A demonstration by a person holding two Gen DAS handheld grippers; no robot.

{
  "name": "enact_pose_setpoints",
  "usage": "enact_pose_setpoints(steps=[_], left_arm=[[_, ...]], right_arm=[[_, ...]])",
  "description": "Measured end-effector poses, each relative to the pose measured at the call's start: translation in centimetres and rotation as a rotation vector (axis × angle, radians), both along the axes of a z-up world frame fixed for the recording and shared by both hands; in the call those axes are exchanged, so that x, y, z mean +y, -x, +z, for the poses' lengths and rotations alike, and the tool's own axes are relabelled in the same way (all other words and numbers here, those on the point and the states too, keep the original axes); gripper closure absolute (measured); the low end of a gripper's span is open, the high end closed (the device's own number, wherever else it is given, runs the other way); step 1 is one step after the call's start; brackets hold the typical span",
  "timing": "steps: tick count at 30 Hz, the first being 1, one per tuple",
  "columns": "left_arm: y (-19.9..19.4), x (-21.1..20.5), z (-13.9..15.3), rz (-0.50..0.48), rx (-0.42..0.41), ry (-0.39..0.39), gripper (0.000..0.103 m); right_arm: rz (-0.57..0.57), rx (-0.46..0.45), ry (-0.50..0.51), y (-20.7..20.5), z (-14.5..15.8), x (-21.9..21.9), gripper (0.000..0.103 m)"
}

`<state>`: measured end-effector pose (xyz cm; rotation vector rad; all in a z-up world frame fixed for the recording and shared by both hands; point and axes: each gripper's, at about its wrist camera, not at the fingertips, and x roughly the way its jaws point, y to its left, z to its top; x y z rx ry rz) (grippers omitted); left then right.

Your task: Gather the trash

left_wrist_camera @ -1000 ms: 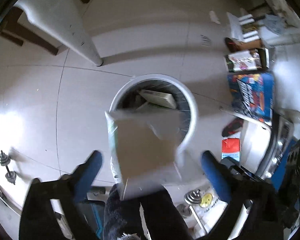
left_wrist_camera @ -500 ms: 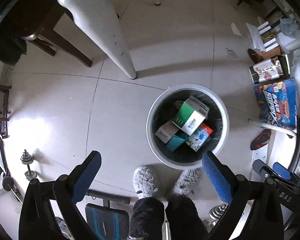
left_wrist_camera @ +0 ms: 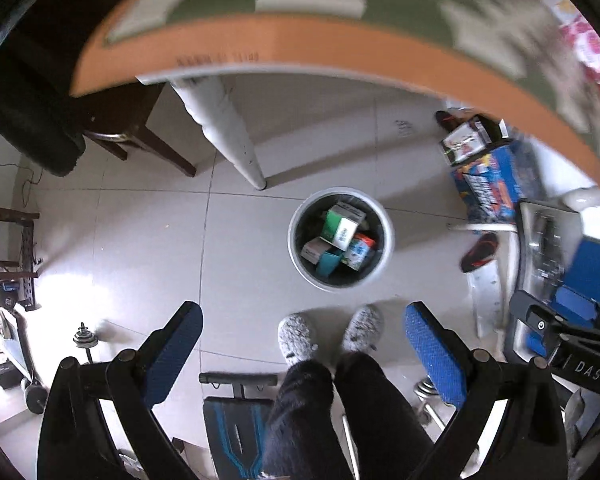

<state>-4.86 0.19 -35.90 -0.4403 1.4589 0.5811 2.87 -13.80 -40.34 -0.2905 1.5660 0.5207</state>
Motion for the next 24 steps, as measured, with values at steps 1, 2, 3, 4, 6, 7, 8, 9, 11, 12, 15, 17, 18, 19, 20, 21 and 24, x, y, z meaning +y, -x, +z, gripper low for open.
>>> enact_pose_setpoints(steps=[1, 2, 3, 4, 6, 7, 8, 9, 11, 12, 15, 17, 18, 19, 20, 21, 24], left_arm=[[0.4, -0.6, 1.8, -0.008, -0.008, 0.003, 0.000], [0.7, -1.2, 3.4, -0.017, -0.018, 0.006, 0.000], [0.7, -1.7, 4.3, -0.023, -0.024, 0.007, 0.000], [1.0, -2.3, 5.9, -0.032, -0.036, 0.009, 0.000], [1.4, -3.4, 8.8, -0.049, -0.060, 0.018, 0.000], [1.6, -3.8, 9.9, -0.056, -0.073, 0.022, 0.000], [1.8, -4.3, 11.3, -0.062, -0.087, 0.026, 0.000], [1.7, -4.7, 12.1, -0.064, -0.097, 0.031, 0.000], [2.1, -5.3, 14.6, -0.071, -0.136, 0.047, 0.000], [2.2, -5.6, 15.7, -0.076, -0.153, 0.053, 0.000], [2.6, -6.1, 18.4, -0.079, -0.199, 0.069, 0.000], [2.9, -6.3, 20.5, -0.080, -0.239, 0.081, 0.000], [3.0, -6.4, 21.3, -0.083, -0.252, 0.083, 0.000], [3.1, -6.5, 21.9, -0.084, -0.263, 0.085, 0.000], [3.3, -6.6, 22.7, -0.084, -0.277, 0.086, 0.000], [3.5, -6.7, 23.4, -0.084, -0.289, 0.086, 0.000], [4.1, -6.8, 25.0, -0.076, -0.320, 0.089, 0.000]], right_arm=[[0.000, -0.002, -0.008, 0.3, 1.6, -0.3, 0.000], [0.002, -0.005, -0.020, 0.7, 3.7, -0.8, 0.000], [0.004, -0.007, -0.032, 1.1, 5.7, -1.2, 0.000], [0.008, -0.011, -0.045, 1.5, 7.6, -1.6, 0.000], [0.015, -0.013, -0.064, 2.2, 10.8, -2.3, 0.000], [0.020, -0.013, -0.079, 2.6, 12.5, -2.7, 0.000], [0.023, -0.016, -0.087, 2.9, 13.9, -3.0, 0.000], [0.028, -0.018, -0.095, 3.2, 15.2, -3.2, 0.000], [0.027, -0.019, -0.122, 3.8, 18.0, -3.8, 0.000], [0.027, -0.021, -0.136, 4.1, 19.4, -4.2, 0.000], [0.024, -0.030, -0.176, 4.9, 22.9, -5.1, 0.000], [0.023, -0.031, -0.202, 5.3, 24.8, -5.6, 0.000], [0.021, -0.032, -0.214, 5.5, 25.8, -5.8, 0.000], [0.018, -0.031, -0.227, 5.6, 26.7, -6.0, 0.000], [0.019, -0.028, -0.242, 5.7, 27.5, -6.1, 0.000], [0.022, -0.028, -0.257, 5.9, 28.5, -6.3, 0.000], [0.037, -0.048, -0.292, 6.1, 31.0, -6.7, 0.000]])
